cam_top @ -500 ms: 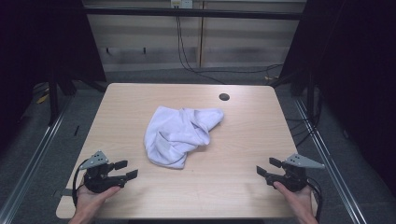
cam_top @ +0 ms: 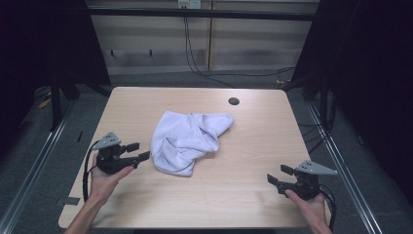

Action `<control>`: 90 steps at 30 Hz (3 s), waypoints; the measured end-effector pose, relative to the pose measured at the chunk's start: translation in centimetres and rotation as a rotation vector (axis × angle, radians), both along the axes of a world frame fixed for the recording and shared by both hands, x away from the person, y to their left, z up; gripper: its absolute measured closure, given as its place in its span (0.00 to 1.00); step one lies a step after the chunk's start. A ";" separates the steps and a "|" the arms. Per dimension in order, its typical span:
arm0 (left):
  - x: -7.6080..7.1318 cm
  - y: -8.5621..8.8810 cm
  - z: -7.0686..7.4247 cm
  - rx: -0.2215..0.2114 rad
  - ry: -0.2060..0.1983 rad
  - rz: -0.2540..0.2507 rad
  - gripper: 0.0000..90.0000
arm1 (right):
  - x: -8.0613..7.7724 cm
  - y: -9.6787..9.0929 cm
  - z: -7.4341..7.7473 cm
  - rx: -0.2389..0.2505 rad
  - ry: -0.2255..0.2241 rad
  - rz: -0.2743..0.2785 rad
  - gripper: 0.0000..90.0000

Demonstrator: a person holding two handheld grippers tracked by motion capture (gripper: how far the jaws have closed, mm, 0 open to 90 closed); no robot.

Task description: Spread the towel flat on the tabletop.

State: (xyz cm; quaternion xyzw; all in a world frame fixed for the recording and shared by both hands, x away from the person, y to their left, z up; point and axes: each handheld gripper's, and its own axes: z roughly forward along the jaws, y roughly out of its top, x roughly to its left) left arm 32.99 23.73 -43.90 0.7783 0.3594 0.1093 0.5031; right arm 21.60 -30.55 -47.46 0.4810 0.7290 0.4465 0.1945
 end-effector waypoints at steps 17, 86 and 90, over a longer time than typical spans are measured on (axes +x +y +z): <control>3.9 -6.8 -6.2 0.216 0.144 -0.105 0.83 | 0.3 0.6 -0.1 -0.031 0.010 0.046 0.32; 1.9 -9.0 -5.8 0.132 0.189 -0.187 0.36 | 10.9 15.3 0.9 0.069 0.051 0.426 0.65; 1.9 -9.4 -6.2 0.133 0.200 -0.210 0.39 | 11.2 16.5 -0.2 0.028 0.081 0.445 0.64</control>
